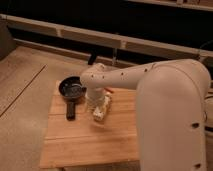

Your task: Place the bottle in the ceramic bowl

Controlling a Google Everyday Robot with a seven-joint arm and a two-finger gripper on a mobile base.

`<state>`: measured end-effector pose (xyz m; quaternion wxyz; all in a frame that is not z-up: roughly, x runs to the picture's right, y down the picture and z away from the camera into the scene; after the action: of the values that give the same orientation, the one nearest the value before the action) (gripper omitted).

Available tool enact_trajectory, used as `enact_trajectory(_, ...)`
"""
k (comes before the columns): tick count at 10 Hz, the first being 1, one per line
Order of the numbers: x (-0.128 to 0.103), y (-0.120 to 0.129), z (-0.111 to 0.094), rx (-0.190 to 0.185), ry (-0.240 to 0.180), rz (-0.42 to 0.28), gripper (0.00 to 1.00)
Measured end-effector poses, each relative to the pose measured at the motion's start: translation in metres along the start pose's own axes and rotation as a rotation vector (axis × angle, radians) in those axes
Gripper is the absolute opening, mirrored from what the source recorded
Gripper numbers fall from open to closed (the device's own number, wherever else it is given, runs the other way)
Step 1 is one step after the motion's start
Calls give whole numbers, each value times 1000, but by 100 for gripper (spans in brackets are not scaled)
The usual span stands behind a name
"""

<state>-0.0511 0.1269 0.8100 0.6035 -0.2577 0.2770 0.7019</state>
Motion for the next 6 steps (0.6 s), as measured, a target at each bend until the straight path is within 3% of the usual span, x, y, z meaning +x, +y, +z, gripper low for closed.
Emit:
enact_trajectory(3,-20,1,13,20,8,-3,65)
enact_trajectory(6,-32,5,33,6,43,1,65)
